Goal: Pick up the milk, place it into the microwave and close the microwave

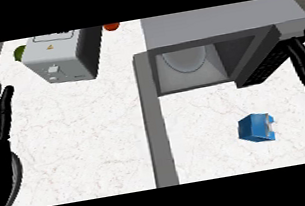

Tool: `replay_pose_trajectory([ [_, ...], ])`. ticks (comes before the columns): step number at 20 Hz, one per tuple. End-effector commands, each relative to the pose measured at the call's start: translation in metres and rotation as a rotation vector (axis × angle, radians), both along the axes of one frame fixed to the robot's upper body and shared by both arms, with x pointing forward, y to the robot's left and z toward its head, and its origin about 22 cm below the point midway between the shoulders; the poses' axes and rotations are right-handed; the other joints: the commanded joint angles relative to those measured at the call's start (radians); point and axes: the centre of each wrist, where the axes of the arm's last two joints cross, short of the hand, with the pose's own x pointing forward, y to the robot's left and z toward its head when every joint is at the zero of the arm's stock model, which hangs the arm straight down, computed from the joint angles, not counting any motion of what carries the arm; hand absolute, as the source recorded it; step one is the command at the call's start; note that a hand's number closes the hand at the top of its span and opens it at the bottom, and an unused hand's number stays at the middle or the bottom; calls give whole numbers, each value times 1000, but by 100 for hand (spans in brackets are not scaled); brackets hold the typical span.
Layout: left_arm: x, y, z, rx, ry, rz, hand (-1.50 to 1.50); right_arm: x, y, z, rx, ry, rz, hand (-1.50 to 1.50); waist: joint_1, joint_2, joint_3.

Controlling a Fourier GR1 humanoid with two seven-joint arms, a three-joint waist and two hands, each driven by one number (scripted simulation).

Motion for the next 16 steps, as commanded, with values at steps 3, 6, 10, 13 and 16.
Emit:
replay_pose_trajectory([
  [3,19,15,-7,-25,32,-9,-150,-20,24,-5,-34,-74,-42,-150,35,-11,-3],
  [6,12,31,3,-56,48,-1,-150,-50,43,26,-79,-155,-41,-150,34,-14,-3],
  [10,1,23,4,-144,168,64,-150,-74,65,6,-110,-12,1,-150,34,-16,-2],
  [13,-10,47,-3,-141,183,35,-150,-69,78,16,-115,-8,4,-150,40,-13,-3],
  [16,-31,62,-10,-138,177,34,-150,-97,74,17,-114,6,-41,-150,37,-15,-3],
])
